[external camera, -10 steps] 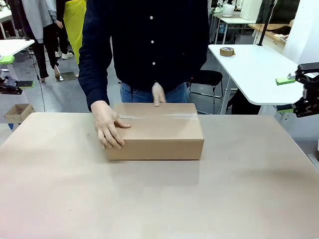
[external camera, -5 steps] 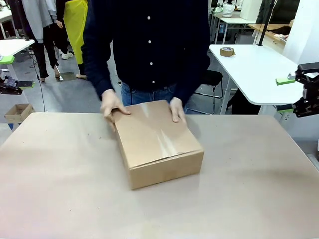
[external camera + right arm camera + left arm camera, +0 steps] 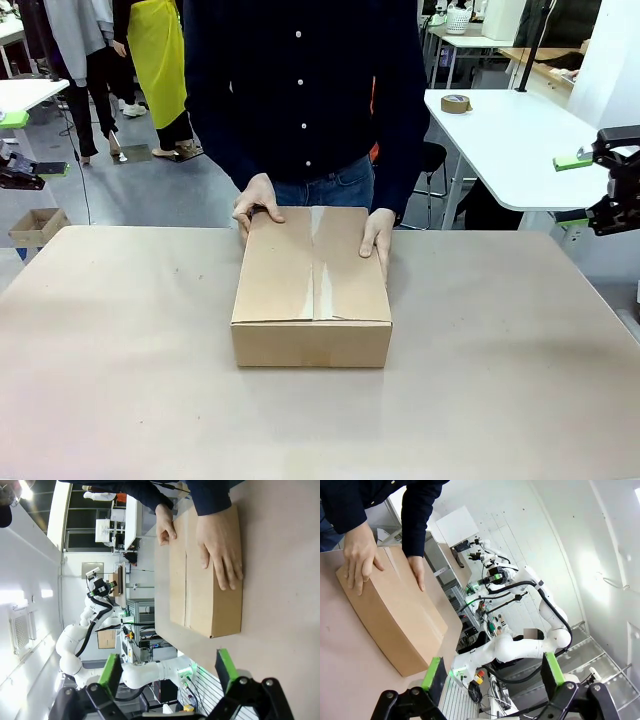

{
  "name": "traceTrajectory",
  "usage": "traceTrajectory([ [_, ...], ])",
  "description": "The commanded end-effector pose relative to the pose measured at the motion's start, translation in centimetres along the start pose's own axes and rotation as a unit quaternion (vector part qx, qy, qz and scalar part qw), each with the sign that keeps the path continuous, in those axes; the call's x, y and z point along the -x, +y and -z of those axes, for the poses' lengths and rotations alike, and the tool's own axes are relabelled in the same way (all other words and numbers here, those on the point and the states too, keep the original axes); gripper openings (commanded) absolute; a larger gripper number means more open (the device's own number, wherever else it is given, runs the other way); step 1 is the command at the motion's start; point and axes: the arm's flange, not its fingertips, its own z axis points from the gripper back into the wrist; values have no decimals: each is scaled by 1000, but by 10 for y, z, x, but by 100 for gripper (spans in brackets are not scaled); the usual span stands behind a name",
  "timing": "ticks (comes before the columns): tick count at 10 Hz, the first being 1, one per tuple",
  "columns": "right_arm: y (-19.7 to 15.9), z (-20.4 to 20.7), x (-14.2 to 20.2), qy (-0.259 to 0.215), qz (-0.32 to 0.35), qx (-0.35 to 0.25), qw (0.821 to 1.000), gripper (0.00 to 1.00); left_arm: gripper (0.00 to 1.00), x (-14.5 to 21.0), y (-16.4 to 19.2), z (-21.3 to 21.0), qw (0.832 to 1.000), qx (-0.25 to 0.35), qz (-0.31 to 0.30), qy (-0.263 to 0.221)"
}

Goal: Pack the gift set into the box.
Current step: Press and hold the closed box until the human finishes sealing it.

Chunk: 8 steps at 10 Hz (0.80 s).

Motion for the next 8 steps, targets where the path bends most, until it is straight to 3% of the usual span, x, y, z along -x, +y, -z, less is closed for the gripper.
traceTrajectory([
  [1, 3, -1, -1, 3, 6, 2, 1000, 100, 100, 6, -1, 0, 1000, 3, 9, 6],
  [8, 0, 0, 0, 0, 0, 0, 1000, 100, 100, 6, -1, 0, 1000, 3, 9, 6],
])
